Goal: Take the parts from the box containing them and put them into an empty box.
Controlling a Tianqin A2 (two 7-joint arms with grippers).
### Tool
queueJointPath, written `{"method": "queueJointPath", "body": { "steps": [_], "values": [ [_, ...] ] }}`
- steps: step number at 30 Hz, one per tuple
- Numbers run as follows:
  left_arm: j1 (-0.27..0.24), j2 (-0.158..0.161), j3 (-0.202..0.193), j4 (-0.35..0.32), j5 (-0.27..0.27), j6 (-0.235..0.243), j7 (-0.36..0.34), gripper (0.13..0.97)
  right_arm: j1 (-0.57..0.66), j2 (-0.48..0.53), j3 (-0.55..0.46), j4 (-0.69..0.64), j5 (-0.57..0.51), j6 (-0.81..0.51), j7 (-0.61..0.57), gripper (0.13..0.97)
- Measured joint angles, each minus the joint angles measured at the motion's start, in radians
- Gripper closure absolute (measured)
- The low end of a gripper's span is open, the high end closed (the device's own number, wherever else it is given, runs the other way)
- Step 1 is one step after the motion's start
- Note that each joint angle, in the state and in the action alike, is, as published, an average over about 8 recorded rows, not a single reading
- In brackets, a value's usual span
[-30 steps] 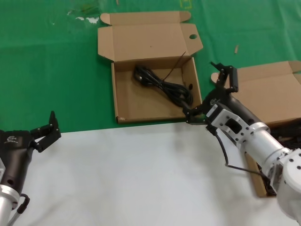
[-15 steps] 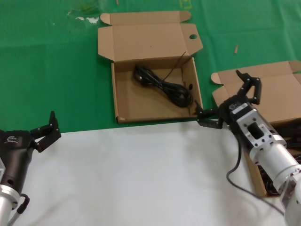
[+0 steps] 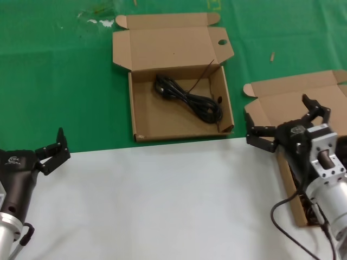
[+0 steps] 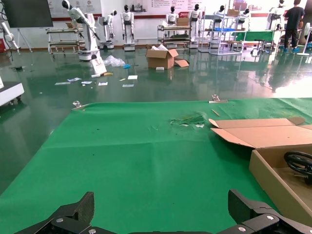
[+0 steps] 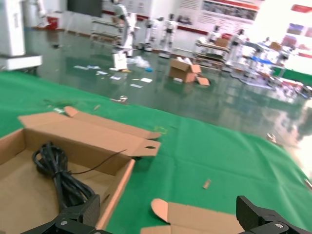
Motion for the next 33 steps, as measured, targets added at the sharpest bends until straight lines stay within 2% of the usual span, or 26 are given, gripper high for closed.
{"method": "queueJointPath", "body": {
  "steps": [10,33],
  "values": [
    [0.000,0.000,0.000,0.000,0.000,0.000,0.000,0.132,-0.059,0.001,0.028,0.054,0.019,0.044,0.118,0.129],
    [0.000,0.000,0.000,0.000,0.000,0.000,0.000,0.132,-0.061,0.001,0.029,0.055,0.019,0.046,0.121,0.129]
  ]
}}
